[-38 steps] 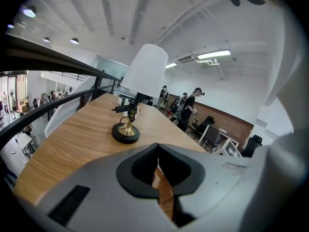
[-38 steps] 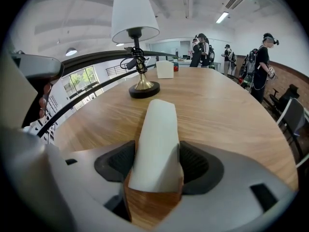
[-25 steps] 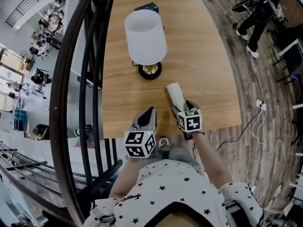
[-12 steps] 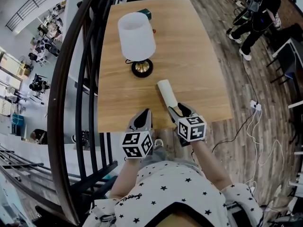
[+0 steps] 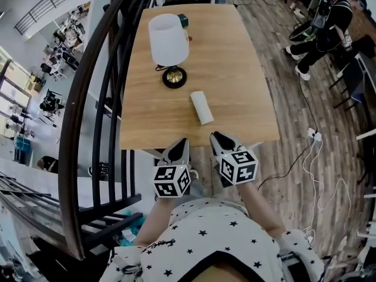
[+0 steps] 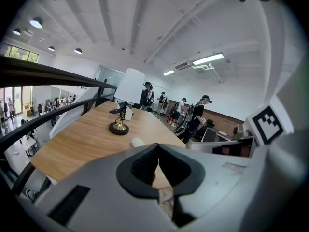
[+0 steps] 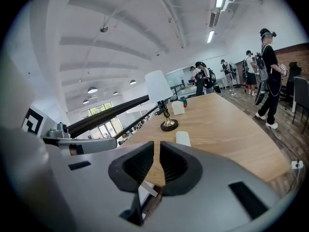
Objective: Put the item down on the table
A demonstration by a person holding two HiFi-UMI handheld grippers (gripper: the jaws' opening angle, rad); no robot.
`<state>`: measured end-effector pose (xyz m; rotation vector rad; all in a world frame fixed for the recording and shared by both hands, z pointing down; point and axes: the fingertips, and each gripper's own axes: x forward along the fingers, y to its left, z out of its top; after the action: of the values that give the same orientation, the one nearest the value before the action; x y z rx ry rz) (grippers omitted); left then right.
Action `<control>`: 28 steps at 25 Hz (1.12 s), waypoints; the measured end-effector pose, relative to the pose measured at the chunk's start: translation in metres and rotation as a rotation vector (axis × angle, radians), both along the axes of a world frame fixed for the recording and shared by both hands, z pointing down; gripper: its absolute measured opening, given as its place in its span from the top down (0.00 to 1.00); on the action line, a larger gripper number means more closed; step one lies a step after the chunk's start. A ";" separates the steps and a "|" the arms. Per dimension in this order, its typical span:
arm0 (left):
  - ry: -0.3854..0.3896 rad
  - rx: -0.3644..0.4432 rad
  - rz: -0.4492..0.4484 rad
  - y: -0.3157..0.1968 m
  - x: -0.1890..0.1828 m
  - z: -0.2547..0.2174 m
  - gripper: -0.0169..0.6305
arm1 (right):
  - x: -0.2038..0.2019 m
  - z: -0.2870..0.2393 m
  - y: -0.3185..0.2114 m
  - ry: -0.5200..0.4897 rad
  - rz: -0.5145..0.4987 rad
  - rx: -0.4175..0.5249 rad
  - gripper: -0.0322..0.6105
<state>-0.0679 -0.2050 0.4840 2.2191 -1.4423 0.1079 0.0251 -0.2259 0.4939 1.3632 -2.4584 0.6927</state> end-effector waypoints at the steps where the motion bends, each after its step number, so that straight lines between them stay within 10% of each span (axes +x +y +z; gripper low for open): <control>1: -0.001 0.002 -0.003 0.007 0.002 0.000 0.95 | 0.001 -0.002 0.008 -0.005 -0.004 0.004 0.90; 28: -0.011 0.049 -0.033 0.173 0.056 0.003 0.95 | 0.056 -0.013 0.188 -0.003 -0.052 0.104 0.94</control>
<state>-0.0121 -0.0321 0.4870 2.2364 -1.5020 0.0746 0.0809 -0.0376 0.4813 1.3297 -2.5546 0.5630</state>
